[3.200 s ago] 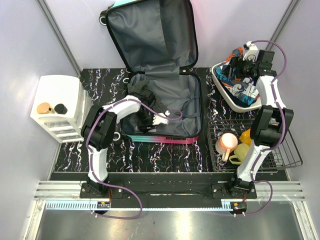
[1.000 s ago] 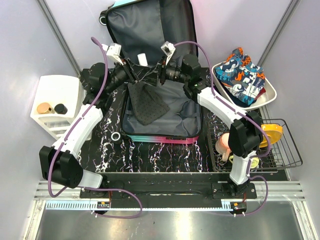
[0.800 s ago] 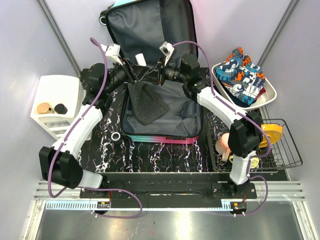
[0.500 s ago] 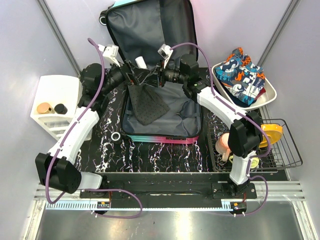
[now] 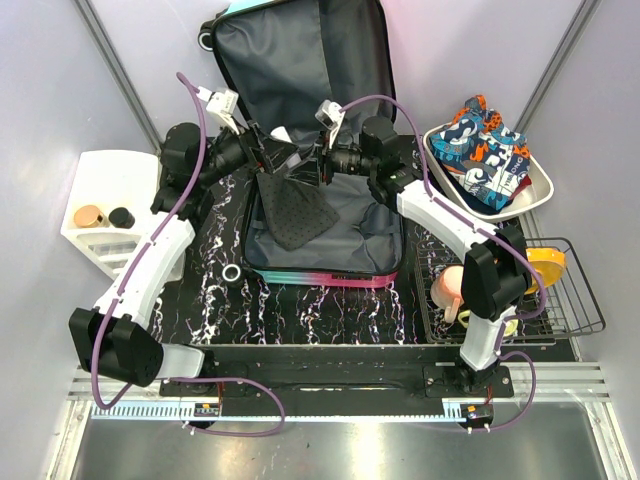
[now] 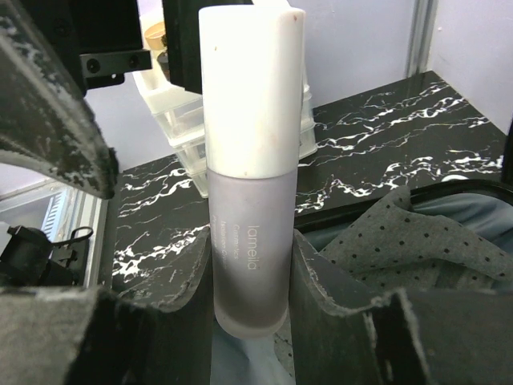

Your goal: Open, take out, and arrange the luggage

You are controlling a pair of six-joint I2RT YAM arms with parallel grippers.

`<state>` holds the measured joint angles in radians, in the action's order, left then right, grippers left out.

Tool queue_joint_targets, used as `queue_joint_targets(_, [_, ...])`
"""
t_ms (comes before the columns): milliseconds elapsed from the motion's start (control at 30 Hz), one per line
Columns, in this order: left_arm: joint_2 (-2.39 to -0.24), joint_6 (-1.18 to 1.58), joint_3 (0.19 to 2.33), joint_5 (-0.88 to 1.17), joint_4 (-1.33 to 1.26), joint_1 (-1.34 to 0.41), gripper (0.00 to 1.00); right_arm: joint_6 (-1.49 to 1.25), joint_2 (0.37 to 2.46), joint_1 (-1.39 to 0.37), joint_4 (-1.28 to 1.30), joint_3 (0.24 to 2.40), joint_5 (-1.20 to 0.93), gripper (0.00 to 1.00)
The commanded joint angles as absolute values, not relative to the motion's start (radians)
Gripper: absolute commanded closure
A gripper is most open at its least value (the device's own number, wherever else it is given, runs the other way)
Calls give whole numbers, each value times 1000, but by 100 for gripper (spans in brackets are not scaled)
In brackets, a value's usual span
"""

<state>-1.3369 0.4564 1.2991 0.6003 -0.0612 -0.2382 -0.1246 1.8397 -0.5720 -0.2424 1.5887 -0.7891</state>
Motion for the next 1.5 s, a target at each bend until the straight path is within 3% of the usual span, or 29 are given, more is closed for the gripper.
queue_joint_targets(0, [-1332,509,1342,656,-126,-227,27,-112,1767,-594,-336,1586,-836,100])
queue_joint_targets(200, [-1354,647,1318,707,-230,-209,48,-129,1758,-600,-379,1560,-838,100])
queue_joint_targets(267, [-1359,663,1307,710,-238,-207,59,-132,1756,-601,-385,1560,-838,100])
queue_joint_targets(367, [-1365,670,1296,713,-238,-204,63,-132,1756,-601,-388,1560,-835,100])
queue_joint_targets(467, [-1371,666,1299,732,-232,-199,76,-135,1758,-601,-390,1562,-824,100])
queue_joint_targets(533, [-1371,667,1301,739,-232,-187,92,-146,1759,-601,-391,1562,-813,75])
queue_joint_targets(600, [-1374,667,1313,750,-241,-163,100,-153,1763,-601,-376,1566,-796,31])
queue_joint_targets(700, [-1373,623,1351,753,-203,-114,100,-161,1763,-600,-338,1575,-749,6])
queue_joint_targets(733, [-1371,612,1358,752,-183,-98,100,-161,1761,-597,-331,1577,-739,3])
queue_joint_targets(933, [-1335,484,1390,736,-63,27,100,-141,1753,-574,-287,1568,-738,0])
queue_joint_targets(1100, [-1292,229,1462,594,154,142,100,-89,1744,-543,-215,1562,-733,0])
queue_joint_targets(1467, [-1296,6,1621,295,362,426,100,-136,1755,-482,-112,1611,-732,0])
